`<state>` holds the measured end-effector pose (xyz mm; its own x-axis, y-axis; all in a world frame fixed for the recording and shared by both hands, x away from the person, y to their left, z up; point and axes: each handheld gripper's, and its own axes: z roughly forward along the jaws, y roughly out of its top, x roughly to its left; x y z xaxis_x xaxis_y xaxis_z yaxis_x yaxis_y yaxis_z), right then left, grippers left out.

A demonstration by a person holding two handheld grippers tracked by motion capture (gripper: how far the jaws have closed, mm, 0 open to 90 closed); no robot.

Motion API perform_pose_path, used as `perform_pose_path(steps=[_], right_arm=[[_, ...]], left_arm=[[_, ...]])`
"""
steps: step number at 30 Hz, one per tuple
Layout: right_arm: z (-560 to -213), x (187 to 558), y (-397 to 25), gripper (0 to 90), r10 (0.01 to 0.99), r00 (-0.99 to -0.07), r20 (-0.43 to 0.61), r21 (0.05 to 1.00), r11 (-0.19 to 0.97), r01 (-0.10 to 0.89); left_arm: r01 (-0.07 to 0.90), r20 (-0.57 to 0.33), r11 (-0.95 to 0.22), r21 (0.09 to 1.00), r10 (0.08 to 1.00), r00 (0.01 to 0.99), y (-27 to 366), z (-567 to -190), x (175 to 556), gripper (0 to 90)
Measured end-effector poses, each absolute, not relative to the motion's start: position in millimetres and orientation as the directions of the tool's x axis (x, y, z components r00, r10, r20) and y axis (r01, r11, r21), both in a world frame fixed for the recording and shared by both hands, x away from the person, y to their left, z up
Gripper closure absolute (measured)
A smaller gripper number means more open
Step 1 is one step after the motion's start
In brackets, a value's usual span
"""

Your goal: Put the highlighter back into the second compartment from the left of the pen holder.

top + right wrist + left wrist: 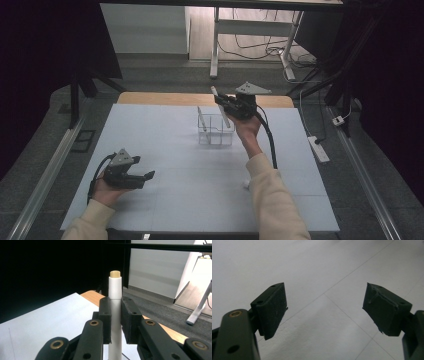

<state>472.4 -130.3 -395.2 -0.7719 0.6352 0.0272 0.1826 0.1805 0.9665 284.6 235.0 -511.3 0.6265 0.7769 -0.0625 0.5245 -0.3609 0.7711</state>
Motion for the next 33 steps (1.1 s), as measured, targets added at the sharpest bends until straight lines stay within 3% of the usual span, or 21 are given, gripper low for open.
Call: perform_pose_path(steps=[30,33], right_arm=[[-421,491,-108,77.9,0.649,-0.759,0.052,0.969,0.151,0.196],[-423,492,-108,74.5,0.652,-0.757,0.048,0.966,0.162,0.200]], left_arm=[[0.525,-0.060,-0.372,0.765,0.771,0.633,233,-514,285,19.4],[0.525,-0.060,-0.372,0.765,0.772,0.633,233,-514,285,19.4]])
